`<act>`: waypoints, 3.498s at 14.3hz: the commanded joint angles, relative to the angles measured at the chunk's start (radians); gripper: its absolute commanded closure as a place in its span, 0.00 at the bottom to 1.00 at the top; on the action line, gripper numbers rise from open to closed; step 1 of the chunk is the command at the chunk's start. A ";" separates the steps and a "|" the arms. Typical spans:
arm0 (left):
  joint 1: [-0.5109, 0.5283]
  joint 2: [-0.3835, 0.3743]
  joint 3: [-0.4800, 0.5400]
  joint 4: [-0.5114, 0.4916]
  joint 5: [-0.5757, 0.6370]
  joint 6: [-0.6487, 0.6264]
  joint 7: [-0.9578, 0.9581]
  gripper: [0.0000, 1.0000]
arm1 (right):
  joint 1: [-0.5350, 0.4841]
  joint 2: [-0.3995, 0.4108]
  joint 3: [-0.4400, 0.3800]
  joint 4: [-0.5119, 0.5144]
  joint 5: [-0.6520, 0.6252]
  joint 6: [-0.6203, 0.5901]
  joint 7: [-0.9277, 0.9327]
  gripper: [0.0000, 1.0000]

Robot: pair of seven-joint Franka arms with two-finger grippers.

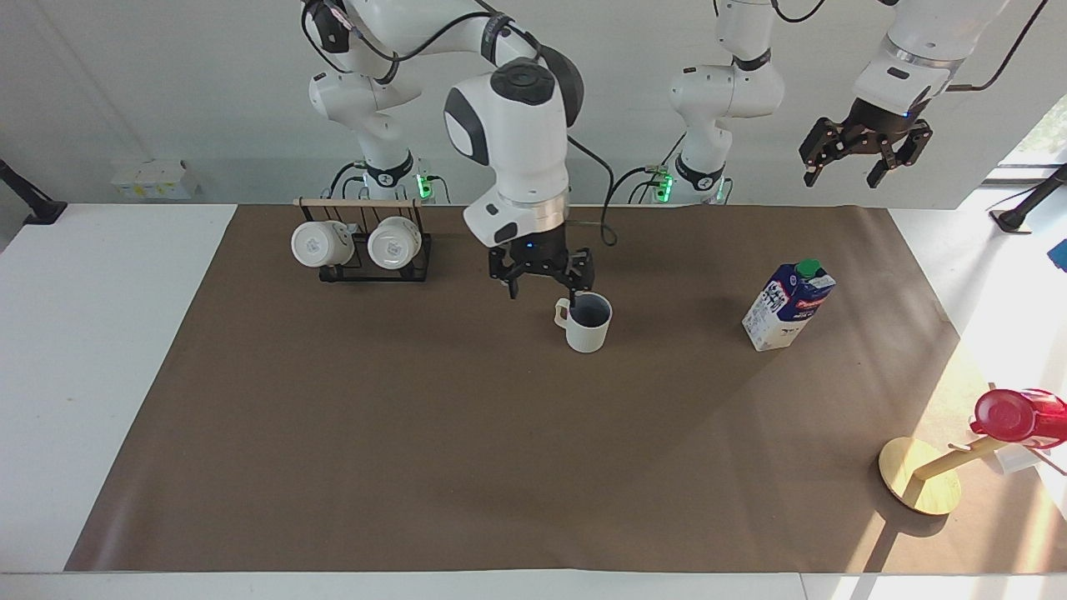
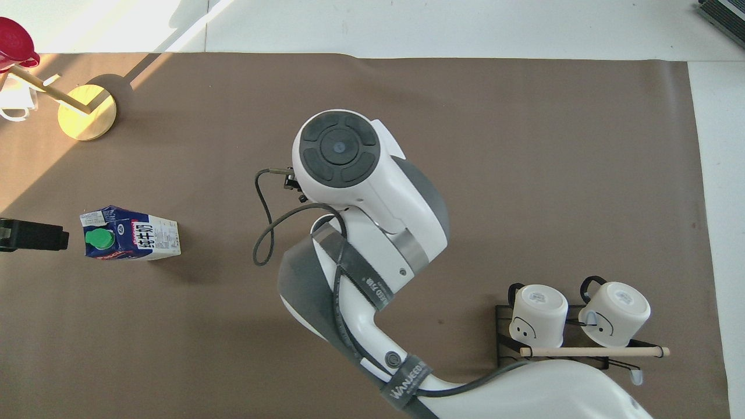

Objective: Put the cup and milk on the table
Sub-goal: 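Carry the mug toward the table centre and set it down, then withdraw the right gripper while the left gripper reaches the milk carton, then grasp the blue milk carton with the left gripper and lift it, then move the carton beside the mug and lower it with the left gripper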

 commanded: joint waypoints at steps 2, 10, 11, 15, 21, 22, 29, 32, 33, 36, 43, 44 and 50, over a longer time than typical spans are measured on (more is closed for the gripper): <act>0.031 -0.026 0.006 -0.102 0.022 0.047 0.005 0.00 | -0.151 -0.118 0.016 -0.112 -0.001 -0.018 -0.103 0.00; 0.048 -0.063 0.008 -0.478 0.023 0.523 0.082 0.00 | -0.428 -0.273 0.017 -0.109 0.018 -0.259 -0.383 0.00; 0.049 -0.060 0.008 -0.489 0.023 0.539 0.083 0.00 | -0.437 -0.293 0.016 -0.109 0.019 -0.299 -0.395 0.00; 0.049 -0.059 0.008 -0.577 0.023 0.647 0.085 0.00 | -0.443 -0.339 0.014 -0.095 0.015 -0.408 -0.440 0.00; 0.064 -0.043 0.008 -0.579 0.028 0.657 0.097 0.22 | -0.445 -0.322 0.016 -0.040 0.024 -0.466 -0.506 0.00; 0.068 -0.040 0.008 -0.575 0.028 0.658 0.118 0.32 | -0.442 -0.325 0.016 -0.044 0.024 -0.465 -0.515 0.00; 0.049 0.001 0.005 -0.458 0.020 0.587 0.079 0.62 | -0.445 -0.326 0.014 -0.051 0.025 -0.449 -0.659 0.00; -0.033 0.044 -0.003 -0.348 0.017 0.488 -0.070 0.62 | -0.445 -0.326 0.014 -0.051 0.025 -0.451 -0.665 0.00; -0.076 0.050 -0.004 -0.337 0.014 0.482 -0.142 0.62 | -0.445 -0.326 0.014 -0.051 0.025 -0.451 -0.667 0.00; -0.204 0.073 -0.004 -0.296 0.014 0.484 -0.329 0.62 | -0.445 -0.324 0.014 -0.047 0.025 -0.448 -0.659 0.00; -0.340 0.133 -0.006 -0.320 0.017 0.554 -0.455 0.61 | -0.448 -0.324 0.009 -0.047 0.024 -0.452 -0.659 0.00; -0.340 0.132 -0.004 -0.332 0.017 0.566 -0.455 0.61 | -0.448 -0.324 0.009 -0.047 0.024 -0.452 -0.659 0.00; -0.343 0.127 -0.004 -0.406 0.023 0.649 -0.454 0.61 | -0.448 -0.324 0.009 -0.047 0.024 -0.451 -0.659 0.00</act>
